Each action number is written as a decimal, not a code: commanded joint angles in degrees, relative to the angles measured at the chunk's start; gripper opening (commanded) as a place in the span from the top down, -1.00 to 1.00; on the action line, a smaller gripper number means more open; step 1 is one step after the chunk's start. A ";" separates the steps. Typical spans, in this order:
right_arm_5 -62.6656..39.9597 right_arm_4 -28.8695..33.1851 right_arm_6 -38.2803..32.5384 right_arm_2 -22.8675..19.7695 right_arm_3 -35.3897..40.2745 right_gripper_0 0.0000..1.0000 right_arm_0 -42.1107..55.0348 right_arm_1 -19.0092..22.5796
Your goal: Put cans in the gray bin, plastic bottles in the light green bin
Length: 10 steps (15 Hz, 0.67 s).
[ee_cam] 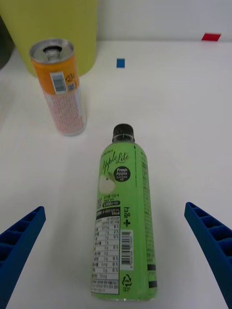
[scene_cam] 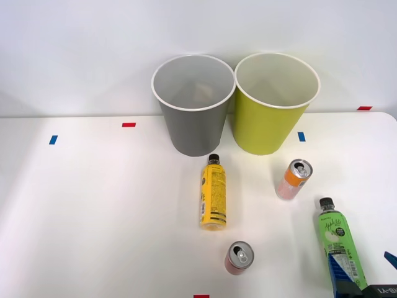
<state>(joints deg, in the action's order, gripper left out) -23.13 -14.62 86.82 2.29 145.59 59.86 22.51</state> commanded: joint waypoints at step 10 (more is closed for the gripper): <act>-42.26 8.65 -18.45 1.22 4.41 -1.00 -22.86 5.97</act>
<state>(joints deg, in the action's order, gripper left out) -61.70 -4.42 68.59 3.79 150.00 39.65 28.41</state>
